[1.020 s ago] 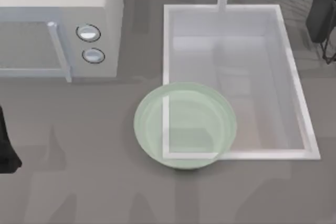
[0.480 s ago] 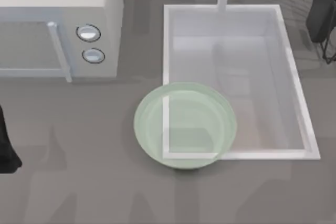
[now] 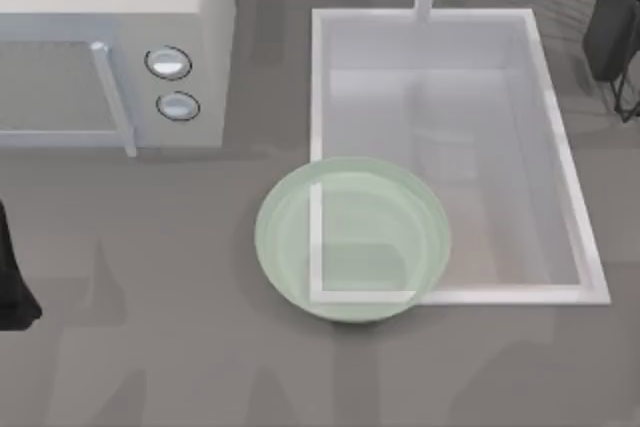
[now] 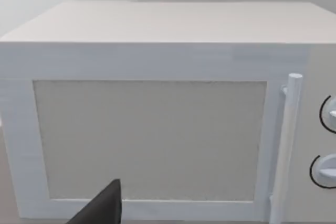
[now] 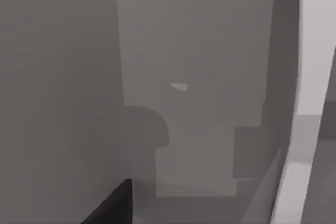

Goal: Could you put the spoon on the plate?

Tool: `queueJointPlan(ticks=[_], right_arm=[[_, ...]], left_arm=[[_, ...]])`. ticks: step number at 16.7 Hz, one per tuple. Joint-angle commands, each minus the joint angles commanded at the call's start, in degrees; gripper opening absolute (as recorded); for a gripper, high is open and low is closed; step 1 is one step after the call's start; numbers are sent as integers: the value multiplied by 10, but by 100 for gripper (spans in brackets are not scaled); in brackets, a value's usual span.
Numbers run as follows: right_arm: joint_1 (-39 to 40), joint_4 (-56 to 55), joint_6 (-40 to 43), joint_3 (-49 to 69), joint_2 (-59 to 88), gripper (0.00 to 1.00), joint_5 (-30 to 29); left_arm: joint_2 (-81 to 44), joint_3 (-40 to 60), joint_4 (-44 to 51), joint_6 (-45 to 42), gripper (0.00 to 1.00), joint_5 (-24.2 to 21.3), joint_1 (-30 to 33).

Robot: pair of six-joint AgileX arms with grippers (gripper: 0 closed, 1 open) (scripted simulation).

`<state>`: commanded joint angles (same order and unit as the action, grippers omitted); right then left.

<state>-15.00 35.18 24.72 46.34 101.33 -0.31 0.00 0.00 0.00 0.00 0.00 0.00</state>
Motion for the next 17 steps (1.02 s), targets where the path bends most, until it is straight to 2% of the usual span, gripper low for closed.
queueJointPlan(ticks=[4,8,14,17], right_arm=[[0,0,0,0,0,0,0],[-1,58,0,35,-46,0,11],[-2,226,3,129,-102,0,11],[-2,275,3,163,-128,0,11]], left_arm=[[0,0,0,0,100,0,0],[0,0,0,0,100,0,0],[0,0,0,0,100,0,0],[0,0,0,0,100,0,0]])
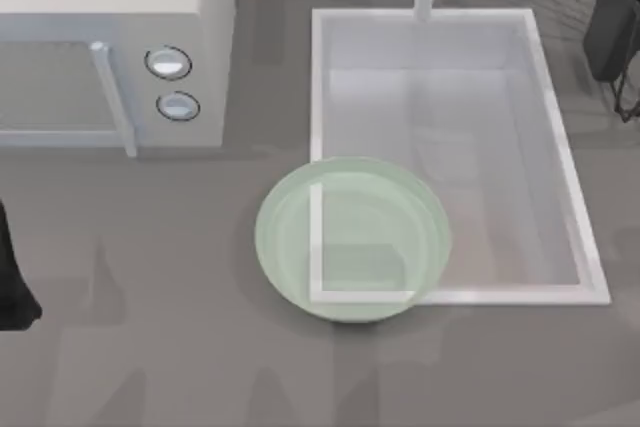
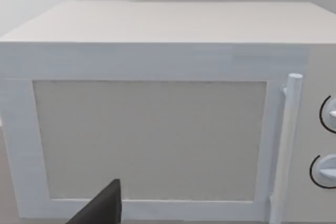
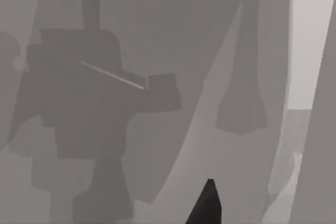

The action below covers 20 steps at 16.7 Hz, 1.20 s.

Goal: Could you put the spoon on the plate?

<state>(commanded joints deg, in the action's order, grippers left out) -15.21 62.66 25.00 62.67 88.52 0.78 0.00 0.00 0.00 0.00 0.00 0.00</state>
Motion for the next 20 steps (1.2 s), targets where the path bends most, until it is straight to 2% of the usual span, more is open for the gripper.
queueJointPlan(ticks=[6,9,20], right_arm=[[9,5,3,9,7,0,0],[64,22,34,67,61,0,1],[486,110,219,531,422,0,9]], left_arm=[[0,0,0,0,100,0,0],[0,0,0,0,100,0,0],[0,0,0,0,100,0,0]])
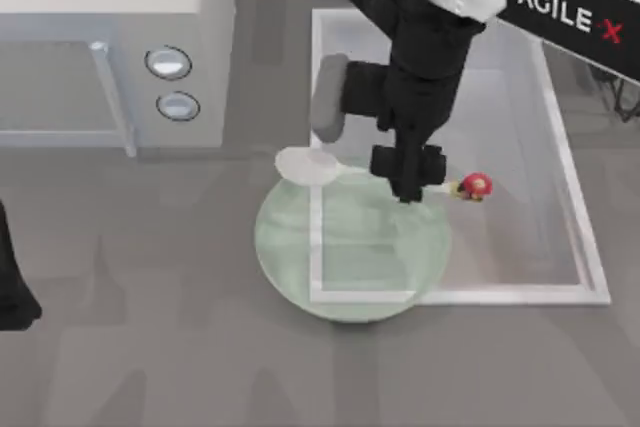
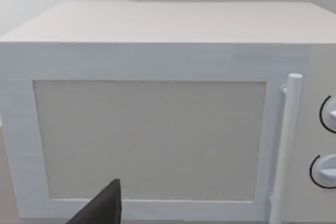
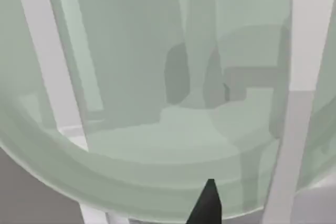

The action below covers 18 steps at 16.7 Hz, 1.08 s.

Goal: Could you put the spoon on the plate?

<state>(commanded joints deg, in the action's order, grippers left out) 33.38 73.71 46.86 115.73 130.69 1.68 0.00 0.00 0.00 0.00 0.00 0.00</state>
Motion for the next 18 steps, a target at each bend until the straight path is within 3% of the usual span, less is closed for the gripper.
queueJointPlan(ticks=[4,18], right_arm=[[60,8,31,61,53,0,-2],[65,-37,61,18,24,0,22]], left_arm=[[0,0,0,0,100,0,0],[0,0,0,0,100,0,0]])
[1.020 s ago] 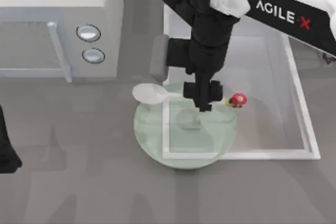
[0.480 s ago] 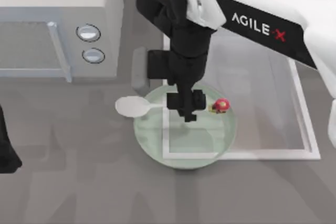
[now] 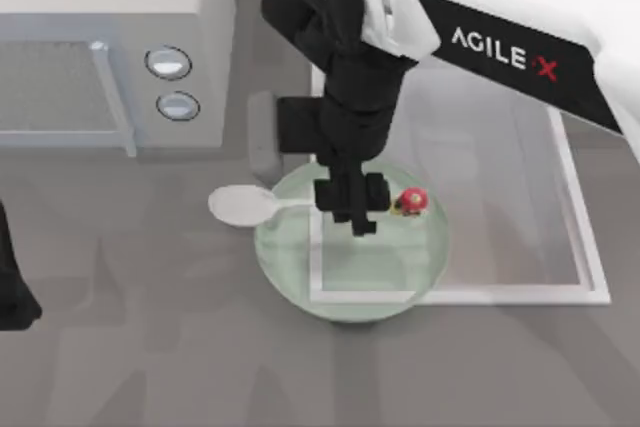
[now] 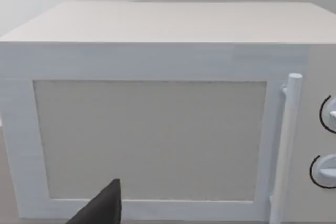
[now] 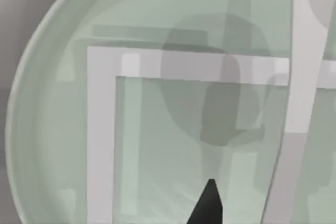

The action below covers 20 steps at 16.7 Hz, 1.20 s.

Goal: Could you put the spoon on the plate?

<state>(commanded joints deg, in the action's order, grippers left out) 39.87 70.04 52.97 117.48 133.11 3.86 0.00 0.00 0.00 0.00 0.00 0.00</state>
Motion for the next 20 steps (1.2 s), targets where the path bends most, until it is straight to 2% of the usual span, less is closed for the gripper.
queueJointPlan(ticks=[9,20], right_arm=[[9,-50,16,-45,-36,0,21],[-1,-51,-27,-31,26,0,-20]], left_arm=[[0,0,0,0,100,0,0],[0,0,0,0,100,0,0]])
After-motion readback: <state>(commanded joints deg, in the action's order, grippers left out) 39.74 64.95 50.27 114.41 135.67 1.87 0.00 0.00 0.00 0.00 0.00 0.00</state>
